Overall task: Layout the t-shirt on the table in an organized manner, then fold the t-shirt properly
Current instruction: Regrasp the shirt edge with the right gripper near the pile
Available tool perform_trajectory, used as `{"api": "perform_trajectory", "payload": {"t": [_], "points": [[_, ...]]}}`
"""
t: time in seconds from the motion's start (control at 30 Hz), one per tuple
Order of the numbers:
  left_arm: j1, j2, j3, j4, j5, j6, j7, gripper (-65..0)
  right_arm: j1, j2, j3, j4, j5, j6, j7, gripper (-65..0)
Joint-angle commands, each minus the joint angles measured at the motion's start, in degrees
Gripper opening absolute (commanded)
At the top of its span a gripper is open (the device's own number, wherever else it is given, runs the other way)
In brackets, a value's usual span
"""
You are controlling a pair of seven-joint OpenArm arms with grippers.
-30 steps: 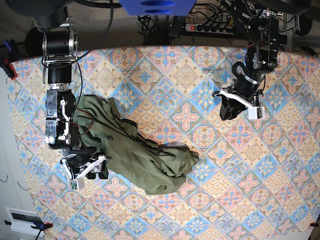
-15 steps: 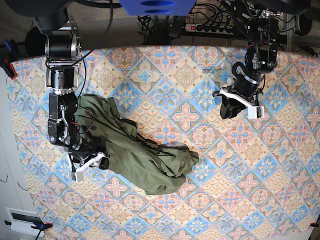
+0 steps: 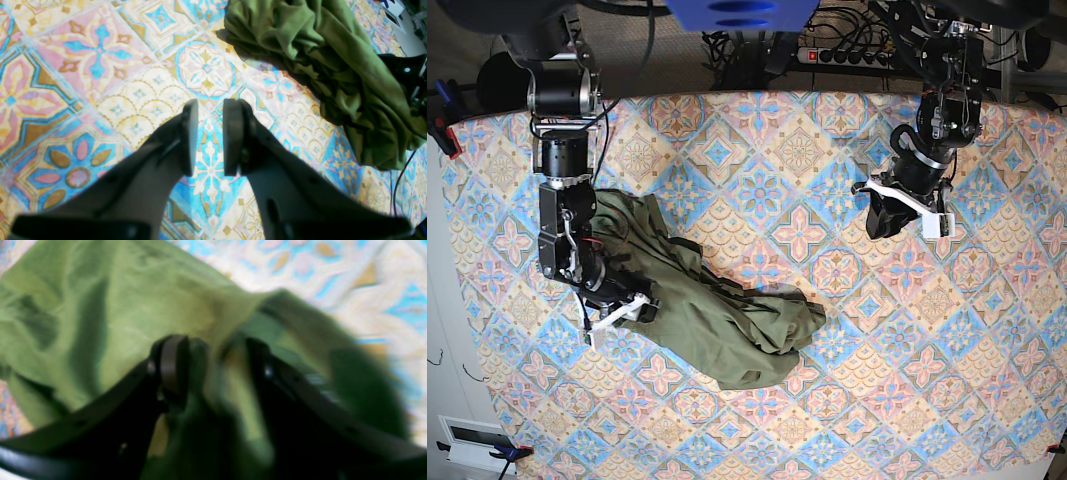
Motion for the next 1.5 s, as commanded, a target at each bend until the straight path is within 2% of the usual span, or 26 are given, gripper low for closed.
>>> {"api": "perform_trajectory", "payload": {"t": [0.0, 0.17, 0.23, 0.33, 0.37, 0.43, 0.57, 0.63, 0.73, 0.83, 0.9, 0.97, 1.07, 1.1, 1.2, 1.4, 1.47], "points": [[-0.39, -0.46, -0.28, 0.91, -0.55, -0.60, -1.16, -51.4, 2.82, -0.33, 0.06, 1.05, 1.00, 0.74, 1.18, -39.0], [-0.39, -0.46, -0.28, 0.91, -0.55, -0.60, -1.16, -51.4, 4.22, -0.77, 0.06, 0.88, 1.00, 0.74, 7.69, -43.4], [-0.30, -0.46, -0.28, 0.91, -0.55, -0.60, -1.16, -51.4, 5.46, -0.77, 0.06, 0.88, 1.00, 0.74, 9.27, -46.8], [-0.30, -0.46, -0.28, 0.91, -0.55, -0.60, -1.16, -51.4, 6.86, -0.77, 0.06, 1.23, 1.00, 0.83, 10.41, -55.4], [-0.30, -0.46, -0.28, 0.91, -0.55, -0.60, -1.16, -51.4, 6.86, -0.77, 0.06, 1.58, 1.00, 1.80, 10.76, -58.0], [-0.30, -0.46, -0.37, 0.91, -0.55, -0.60, -1.16, -51.4, 6.86, -0.77, 0.06, 3.16, 1.00, 7.25, 10.50, -63.8], [-0.39, -0.55, -0.37, 0.91, -0.55, -0.60, -1.16, -51.4, 6.60, -0.59, 1.73, 12.57, 1.00, 15.60, 9.09, -64.4], [-0.48, -0.55, -0.37, 0.91, -0.38, -0.60, -1.16, -51.4, 6.60, -0.42, 3.75, 15.03, 1.00, 16.74, 5.84, -64.4], [-0.48, -0.64, -0.37, 0.83, -0.29, -0.60, -1.16, -51.4, 6.42, -0.42, 4.98, 15.12, 1.00, 16.74, 4.35, -64.4], [-0.39, -0.64, -0.37, 0.83, -0.55, -0.60, -1.16, -51.4, 5.10, -0.68, 5.07, 12.66, 0.64, 16.57, 4.52, -63.4], [-0.39, -0.64, -0.37, 0.83, -0.46, -0.60, -1.16, -51.4, 5.10, -0.68, 5.07, 8.53, -1.91, 16.57, 3.99, -59.1], [-0.39, -0.64, -0.37, 0.83, -0.46, -0.60, -1.16, -51.4, 5.10, -0.68, 5.07, 5.27, -6.83, 16.48, 2.85, -51.8], [-0.48, -0.64, -0.37, 0.83, -0.46, -0.60, -1.16, -51.4, 5.19, -0.68, 5.15, 2.63, -18.08, 16.48, 0.83, -36.9], [-0.48, -0.64, -0.37, 0.83, -0.46, -0.60, -1.16, -51.4, 5.28, -0.68, 5.15, 2.46, -21.42, 16.48, 0.92, -34.5], [-0.48, -0.55, -0.37, 0.83, -0.46, -0.60, -1.16, -51.4, 8.53, -0.77, 5.15, 2.02, -26.17, 16.48, 0.92, -33.6], [-0.48, -0.55, -0.37, 0.83, -0.46, -0.60, -1.16, -51.4, 12.14, -0.68, 5.07, -6.42, -26.52, 16.48, 1.27, -33.4], [-0.48, -0.55, -0.37, 0.83, -0.46, -0.60, -1.16, -51.4, 12.49, -0.59, 5.15, -8.97, -26.43, 16.48, 3.20, -33.4]]}}
